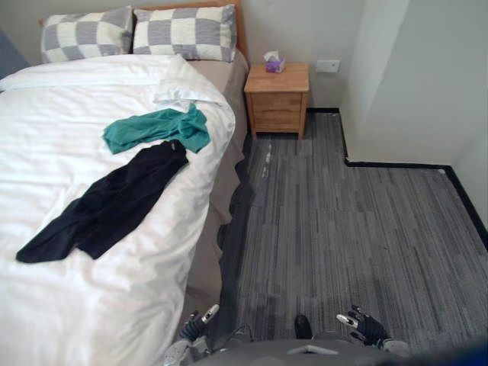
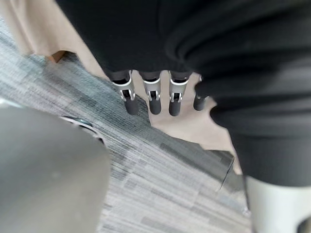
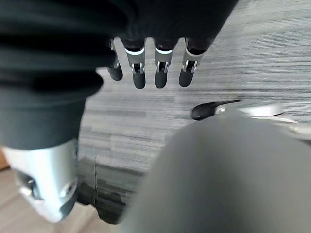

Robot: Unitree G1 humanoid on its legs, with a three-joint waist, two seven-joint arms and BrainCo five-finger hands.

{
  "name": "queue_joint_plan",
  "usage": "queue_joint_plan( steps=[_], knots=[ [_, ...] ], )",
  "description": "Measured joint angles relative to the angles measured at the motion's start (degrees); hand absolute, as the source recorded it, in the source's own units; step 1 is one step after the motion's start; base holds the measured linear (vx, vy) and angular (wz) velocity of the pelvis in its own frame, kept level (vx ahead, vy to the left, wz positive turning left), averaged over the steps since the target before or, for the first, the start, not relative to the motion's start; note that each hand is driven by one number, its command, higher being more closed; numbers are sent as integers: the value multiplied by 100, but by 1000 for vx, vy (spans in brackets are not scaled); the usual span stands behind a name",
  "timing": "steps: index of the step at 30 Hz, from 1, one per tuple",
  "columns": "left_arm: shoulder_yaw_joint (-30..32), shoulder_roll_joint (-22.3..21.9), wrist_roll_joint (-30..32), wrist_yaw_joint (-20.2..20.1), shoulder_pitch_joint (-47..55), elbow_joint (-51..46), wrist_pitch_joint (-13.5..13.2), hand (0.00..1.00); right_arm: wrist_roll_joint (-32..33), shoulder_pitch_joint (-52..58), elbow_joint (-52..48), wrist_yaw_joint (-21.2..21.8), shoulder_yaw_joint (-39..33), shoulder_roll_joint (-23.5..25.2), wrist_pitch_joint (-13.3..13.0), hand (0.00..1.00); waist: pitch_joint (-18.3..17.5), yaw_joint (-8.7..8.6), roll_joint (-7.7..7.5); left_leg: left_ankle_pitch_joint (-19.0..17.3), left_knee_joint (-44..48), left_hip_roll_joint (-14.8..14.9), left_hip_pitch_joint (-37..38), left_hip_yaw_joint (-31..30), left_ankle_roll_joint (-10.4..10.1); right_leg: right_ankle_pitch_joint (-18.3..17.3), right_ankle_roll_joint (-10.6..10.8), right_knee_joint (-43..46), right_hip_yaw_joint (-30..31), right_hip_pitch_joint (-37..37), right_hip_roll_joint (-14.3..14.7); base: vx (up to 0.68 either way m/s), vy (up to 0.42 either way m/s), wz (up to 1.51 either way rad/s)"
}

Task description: Tidy the bed and pick cloth on bed and put in laundry

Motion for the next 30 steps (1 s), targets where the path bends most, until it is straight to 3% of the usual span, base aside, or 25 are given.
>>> queue_joint_plan(
  steps=[2,3,9,13,17,18,19,20,22,23,25,27,30],
  knots=[
    [-47,44,53,30,-6,2,54,0,194,74,2,-24,-1,54,15,0,-11,4,-34,5,-163,-35,178,23,-8,46,43,-1,27,78,7,118,108,-11],
    [-441,301,211,166,-93,223,197,0,558,120,177,-16,-92,181,58,0,-45,-73,-333,276,-835,-284,590,-245,-22,0,187,-7,-202,141,-120,52,36,-4],
    [-442,302,213,186,-92,223,191,0,559,128,177,-26,-105,185,58,0,-40,-84,-341,276,-835,-284,588,-244,-21,0,187,-7,-202,137,-120,0,0,0],
    [-449,300,261,440,-88,223,164,0,553,140,176,-147,-155,214,48,0,-22,-94,-364,237,-767,-268,509,-223,-23,-30,190,-7,-202,88,-120,0,0,0],
    [-410,272,278,742,-55,198,161,0,479,151,168,-179,-319,221,44,0,-10,-92,-217,-313,42,63,59,-29,-251,-193,134,11,-380,4,39,18,-21,-20],
    [-291,247,335,811,48,180,158,0,378,157,109,-215,-312,223,36,0,4,-58,-169,-466,684,337,-168,139,-429,-364,33,211,-637,-90,111,120,-49,-48],
    [-194,264,409,836,48,157,157,0,375,157,98,-245,-313,249,33,0,28,-59,-203,-474,1104,425,-361,149,-445,-404,33,285,-659,-144,117,134,-77,-42],
    [-99,304,489,923,42,43,163,0,318,194,80,-281,-323,266,27,0,45,-82,-229,-353,2105,586,-807,106,-480,-479,-11,307,-639,-176,154,84,-92,-23],
    [54,219,487,904,-22,-54,147,0,190,236,15,-342,-322,275,-16,0,148,-65,-242,32,3226,704,-1267,22,-423,-575,-159,473,-441,-37,87,188,-94,-32],
    [61,198,485,903,-15,-49,141,0,134,225,-26,-375,-337,268,-19,0,186,-42,-262,-80,3192,645,-1290,14,-367,-613,-196,526,-341,-17,52,274,9,-52],
    [58,115,463,885,-69,-55,117,0,29,257,-94,-433,-386,228,-73,0,249,-69,-166,-340,2707,384,-1335,104,-221,-710,-243,597,-68,95,-144,216,66,-58],
    [63,94,357,855,-42,-56,85,0,-186,262,-155,-545,-391,233,-93,0,256,-83,-156,-326,2211,191,-1444,252,-210,-810,-195,635,129,162,-306,164,95,-55],
    [180,27,133,733,-29,-161,69,0,-356,385,-365,-716,-332,249,-105,0,264,-101,-147,10,1475,101,-1720,508,-105,-1046,-44,683,357,331,-460,212,159,-47]
  ],
)
